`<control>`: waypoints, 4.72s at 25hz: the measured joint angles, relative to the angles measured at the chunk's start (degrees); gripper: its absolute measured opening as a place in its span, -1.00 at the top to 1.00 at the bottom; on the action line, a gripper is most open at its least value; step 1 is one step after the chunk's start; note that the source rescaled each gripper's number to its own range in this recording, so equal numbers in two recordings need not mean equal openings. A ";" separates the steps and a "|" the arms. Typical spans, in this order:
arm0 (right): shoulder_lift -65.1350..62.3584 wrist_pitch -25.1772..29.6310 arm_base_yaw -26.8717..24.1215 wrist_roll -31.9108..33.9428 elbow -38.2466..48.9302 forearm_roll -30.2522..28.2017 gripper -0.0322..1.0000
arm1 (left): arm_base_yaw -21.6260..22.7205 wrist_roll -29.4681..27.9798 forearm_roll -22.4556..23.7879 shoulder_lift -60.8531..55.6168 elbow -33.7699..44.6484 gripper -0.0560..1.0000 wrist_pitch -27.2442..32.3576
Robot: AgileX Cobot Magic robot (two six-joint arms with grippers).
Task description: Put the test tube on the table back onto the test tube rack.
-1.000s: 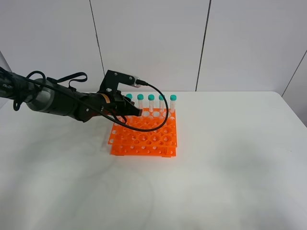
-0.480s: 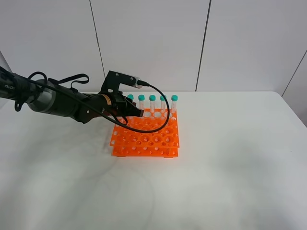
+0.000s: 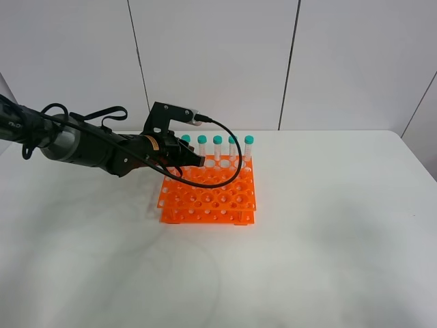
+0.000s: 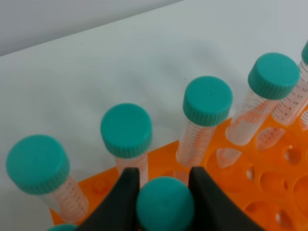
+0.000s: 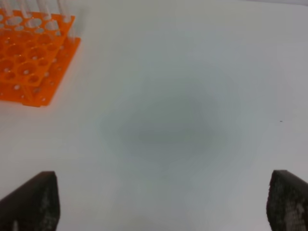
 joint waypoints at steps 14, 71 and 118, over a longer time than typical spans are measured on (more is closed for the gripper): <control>0.00 0.00 0.00 0.00 0.00 0.00 -0.82 | -0.17 -2.83 0.29 0.00 0.00 0.84 0.18; 0.00 0.00 0.00 0.00 0.00 0.00 -0.82 | 15.04 -4.47 3.43 -20.03 0.00 -1.00 27.23; 0.00 0.00 0.00 0.00 0.00 0.00 -0.82 | 23.56 2.61 -10.07 -84.46 23.17 -1.00 67.91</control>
